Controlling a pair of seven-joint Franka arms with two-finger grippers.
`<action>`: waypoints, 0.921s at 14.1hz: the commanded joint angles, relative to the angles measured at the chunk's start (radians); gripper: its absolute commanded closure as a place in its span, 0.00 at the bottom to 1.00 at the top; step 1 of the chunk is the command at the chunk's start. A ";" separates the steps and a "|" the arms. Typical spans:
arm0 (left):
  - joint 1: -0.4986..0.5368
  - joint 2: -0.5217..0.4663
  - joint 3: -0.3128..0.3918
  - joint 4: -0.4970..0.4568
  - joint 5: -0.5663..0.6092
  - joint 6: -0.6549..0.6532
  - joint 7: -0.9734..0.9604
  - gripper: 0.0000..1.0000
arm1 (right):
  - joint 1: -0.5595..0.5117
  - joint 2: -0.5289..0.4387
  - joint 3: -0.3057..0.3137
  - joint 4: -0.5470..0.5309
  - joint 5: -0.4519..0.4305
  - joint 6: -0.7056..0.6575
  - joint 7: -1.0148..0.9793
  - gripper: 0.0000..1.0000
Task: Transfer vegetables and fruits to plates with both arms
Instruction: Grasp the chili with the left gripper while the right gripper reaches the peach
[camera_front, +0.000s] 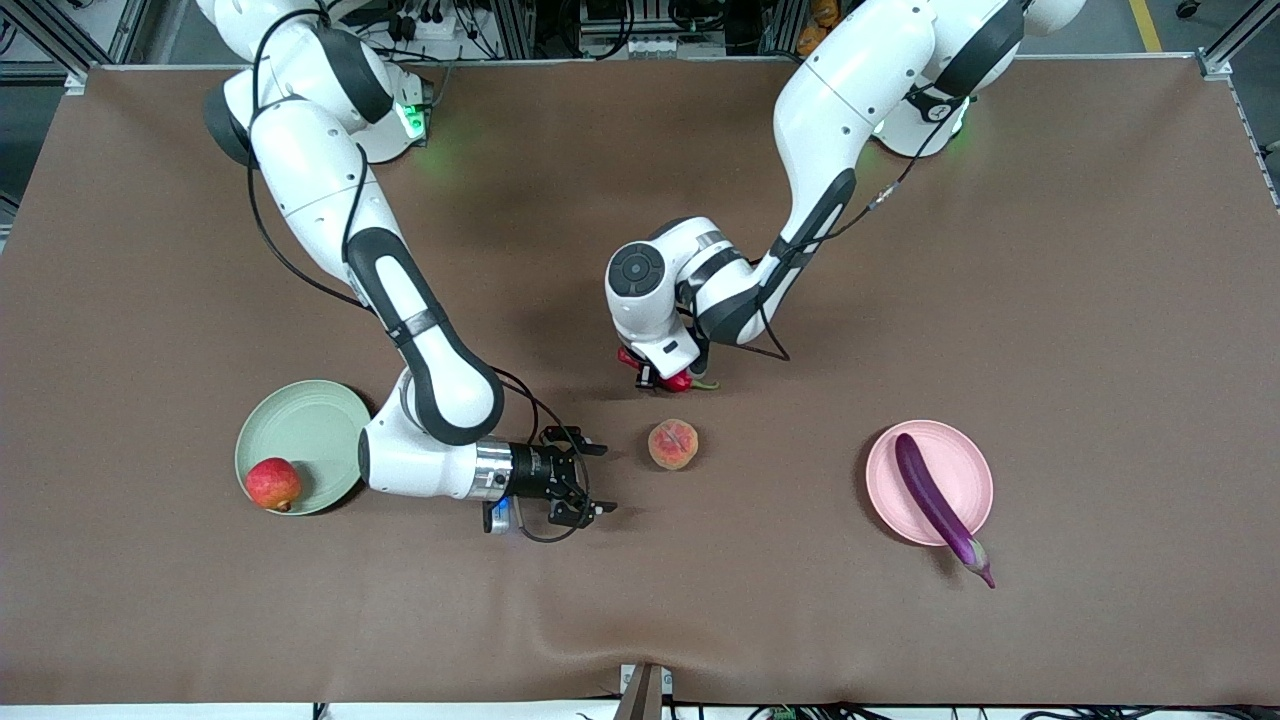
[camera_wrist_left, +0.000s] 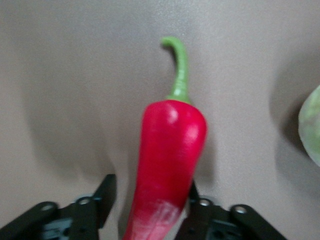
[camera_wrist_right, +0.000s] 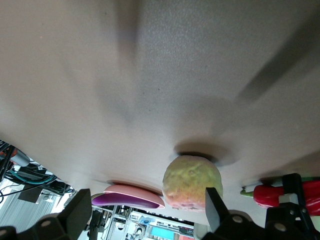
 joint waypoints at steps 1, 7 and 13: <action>0.002 -0.008 0.006 -0.008 0.020 0.019 0.070 1.00 | 0.008 0.029 -0.004 0.044 0.024 0.005 0.015 0.00; 0.104 -0.158 -0.007 -0.003 0.014 -0.183 0.398 1.00 | 0.048 0.029 -0.004 0.044 0.025 0.036 0.057 0.00; 0.304 -0.287 -0.008 -0.005 -0.059 -0.418 0.812 1.00 | 0.106 0.028 -0.006 0.025 0.023 0.053 0.094 0.00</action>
